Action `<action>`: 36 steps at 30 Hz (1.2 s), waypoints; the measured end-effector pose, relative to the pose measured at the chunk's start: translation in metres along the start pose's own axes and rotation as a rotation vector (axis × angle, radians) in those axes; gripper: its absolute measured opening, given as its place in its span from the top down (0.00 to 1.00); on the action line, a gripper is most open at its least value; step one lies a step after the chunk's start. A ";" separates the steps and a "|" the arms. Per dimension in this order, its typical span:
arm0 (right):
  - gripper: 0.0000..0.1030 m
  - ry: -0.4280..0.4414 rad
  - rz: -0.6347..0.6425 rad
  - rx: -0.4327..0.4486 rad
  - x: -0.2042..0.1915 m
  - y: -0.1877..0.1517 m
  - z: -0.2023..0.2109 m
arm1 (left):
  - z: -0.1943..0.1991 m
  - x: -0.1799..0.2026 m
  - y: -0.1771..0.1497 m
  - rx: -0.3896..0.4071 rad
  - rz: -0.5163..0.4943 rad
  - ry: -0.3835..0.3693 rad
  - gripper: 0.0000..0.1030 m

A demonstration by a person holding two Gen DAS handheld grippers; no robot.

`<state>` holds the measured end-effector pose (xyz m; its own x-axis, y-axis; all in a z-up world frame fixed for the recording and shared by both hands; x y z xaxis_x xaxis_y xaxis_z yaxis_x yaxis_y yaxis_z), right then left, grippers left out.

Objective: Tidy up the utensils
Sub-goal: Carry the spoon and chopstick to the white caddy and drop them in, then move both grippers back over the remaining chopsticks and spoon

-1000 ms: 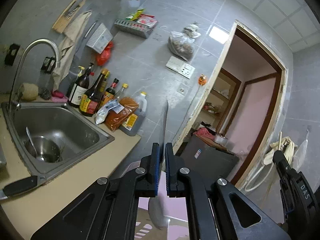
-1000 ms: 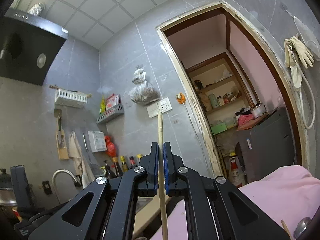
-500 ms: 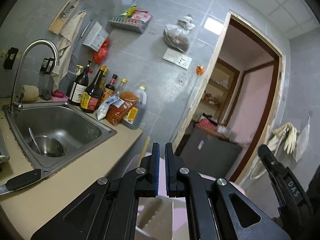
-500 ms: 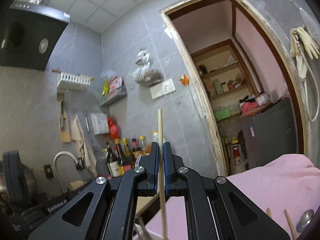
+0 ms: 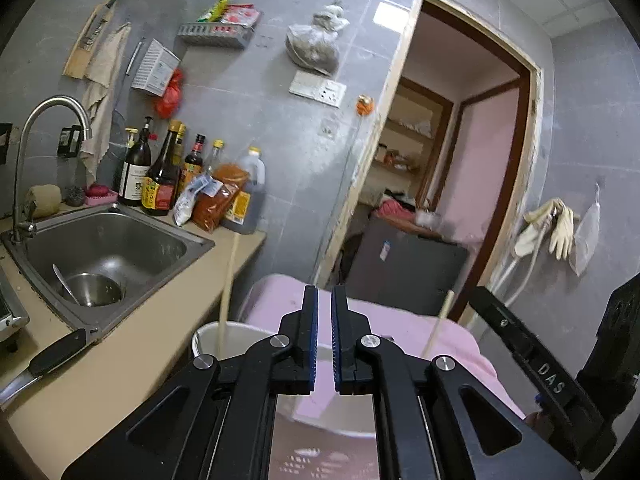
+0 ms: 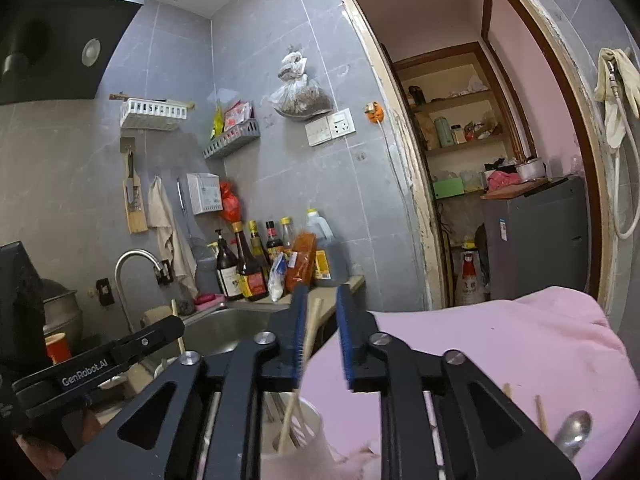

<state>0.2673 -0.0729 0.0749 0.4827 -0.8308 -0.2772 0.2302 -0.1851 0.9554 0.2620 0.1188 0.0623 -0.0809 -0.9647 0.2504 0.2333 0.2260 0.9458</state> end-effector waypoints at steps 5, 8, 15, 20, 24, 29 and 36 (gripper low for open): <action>0.76 -0.048 0.027 -0.006 0.017 0.007 0.027 | 0.005 0.016 -0.006 -0.025 -0.032 -0.021 0.85; 0.65 -0.084 0.040 -0.001 0.031 0.013 0.046 | 0.010 0.030 -0.009 -0.021 -0.056 -0.037 0.73; 0.39 -0.177 0.079 0.032 0.063 0.023 0.094 | 0.018 0.067 -0.016 -0.023 -0.093 -0.111 0.45; 0.21 -0.231 0.110 0.057 0.080 0.029 0.125 | 0.022 0.106 -0.030 -0.032 -0.145 -0.173 0.24; 0.08 -0.266 0.148 0.070 0.088 0.030 0.144 | 0.024 0.133 -0.041 -0.029 -0.189 -0.196 0.10; 0.00 -0.301 0.172 0.077 0.102 0.028 0.163 | 0.019 0.154 -0.055 -0.045 -0.220 -0.209 0.06; 0.00 -0.337 0.168 0.031 0.127 0.014 0.169 | 0.005 0.166 -0.079 -0.128 -0.266 -0.196 0.06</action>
<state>0.1890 -0.2700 0.0707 0.2051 -0.9761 -0.0725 0.1430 -0.0434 0.9888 0.2252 -0.0589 0.0301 -0.3370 -0.9404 0.0454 0.2979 -0.0608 0.9526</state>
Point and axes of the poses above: each gripper's, at about its wrist camera, not at the fingertips, and z roughly against the way its jaws point, x to its right, y to its top, the point moved 5 cm from there along -z, roughly the way its jaws point, and after that the axes turned 4 degrees about -z, right-handed, at the moved point
